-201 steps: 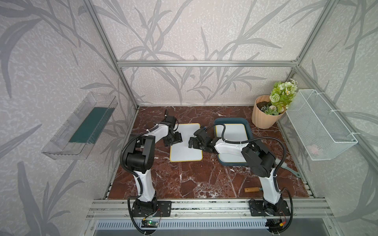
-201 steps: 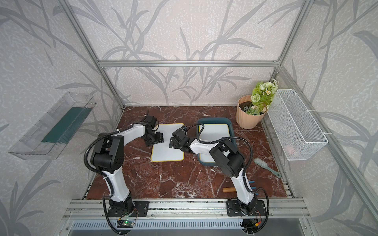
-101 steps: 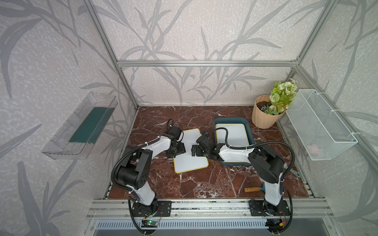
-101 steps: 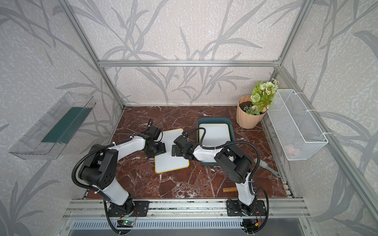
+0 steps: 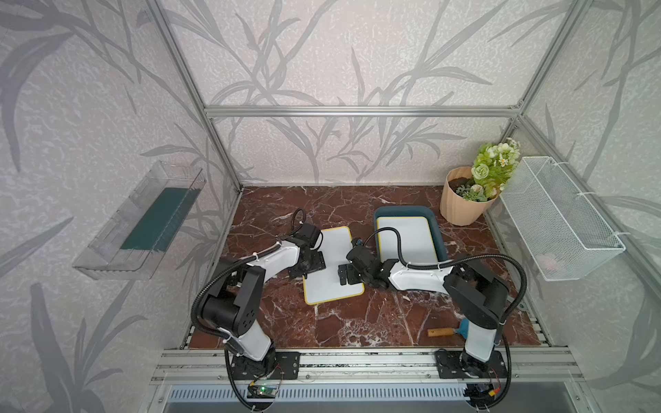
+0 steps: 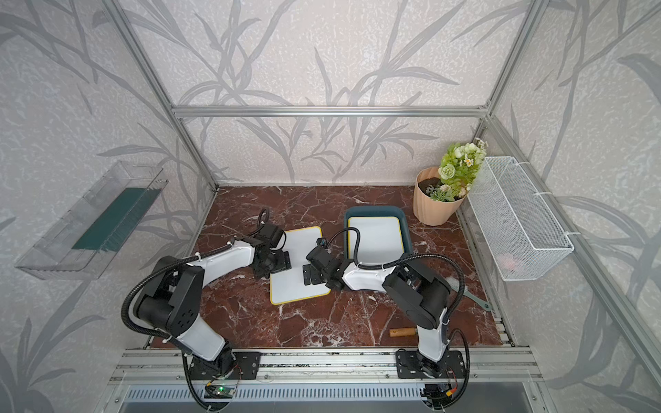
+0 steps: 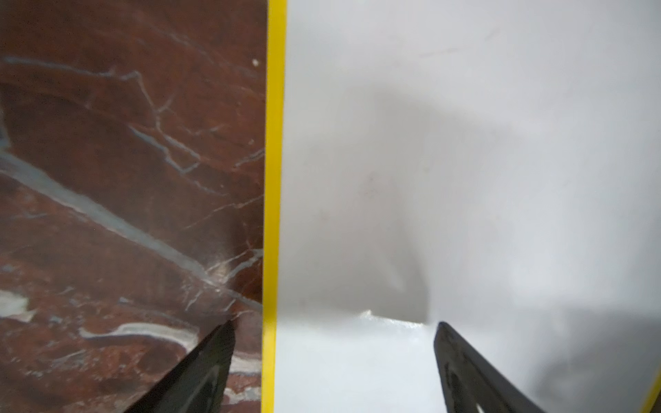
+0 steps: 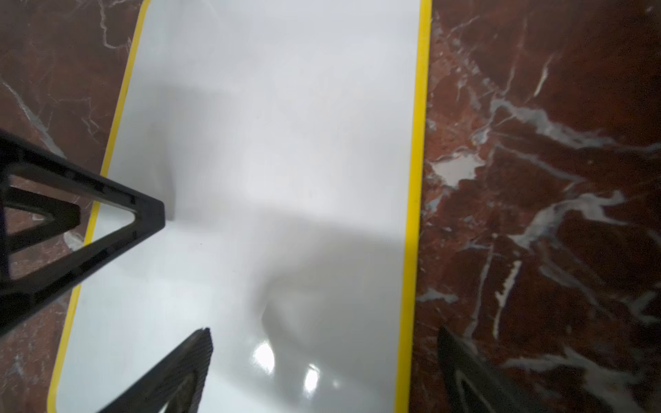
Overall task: Put the whiteboard into the storage box
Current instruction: Move the whiteboard to the center of the board, then pick up the whiteboard at the center of the board.
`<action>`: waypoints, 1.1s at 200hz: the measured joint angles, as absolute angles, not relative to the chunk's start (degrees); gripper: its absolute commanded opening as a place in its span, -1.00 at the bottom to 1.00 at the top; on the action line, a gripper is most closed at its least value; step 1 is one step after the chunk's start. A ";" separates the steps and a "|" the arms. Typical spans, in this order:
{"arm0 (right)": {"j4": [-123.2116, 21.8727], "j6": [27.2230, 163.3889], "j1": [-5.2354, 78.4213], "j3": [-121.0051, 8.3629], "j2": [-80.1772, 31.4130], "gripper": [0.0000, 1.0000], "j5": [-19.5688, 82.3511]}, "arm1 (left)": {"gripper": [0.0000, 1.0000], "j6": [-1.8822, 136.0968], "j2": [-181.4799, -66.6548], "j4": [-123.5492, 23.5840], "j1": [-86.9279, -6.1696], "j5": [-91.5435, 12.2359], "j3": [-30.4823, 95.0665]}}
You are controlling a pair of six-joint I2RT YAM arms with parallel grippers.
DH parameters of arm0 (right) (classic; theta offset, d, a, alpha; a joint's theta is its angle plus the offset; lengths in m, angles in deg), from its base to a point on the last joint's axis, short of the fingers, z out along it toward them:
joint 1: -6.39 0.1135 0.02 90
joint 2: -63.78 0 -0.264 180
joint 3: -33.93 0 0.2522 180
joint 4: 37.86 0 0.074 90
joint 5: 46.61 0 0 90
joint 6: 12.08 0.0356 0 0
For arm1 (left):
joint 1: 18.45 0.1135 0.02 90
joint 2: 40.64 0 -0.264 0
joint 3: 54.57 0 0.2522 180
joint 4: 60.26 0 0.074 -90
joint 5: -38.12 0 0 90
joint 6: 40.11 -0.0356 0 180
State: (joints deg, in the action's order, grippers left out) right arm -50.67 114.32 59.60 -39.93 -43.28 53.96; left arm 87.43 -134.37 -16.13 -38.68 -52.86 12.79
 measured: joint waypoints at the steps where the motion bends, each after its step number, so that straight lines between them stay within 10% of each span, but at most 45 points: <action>1: -50.67 114.26 59.60 -39.93 -43.26 0.98 54.02 | 0.74 87.43 -134.31 -16.11 -38.68 -52.94 12.79; 220: -41.16 113.87 62.75 -47.86 -56.07 0.98 69.37 | 0.60 89.39 -140.27 -25.88 -38.88 -55.70 14.72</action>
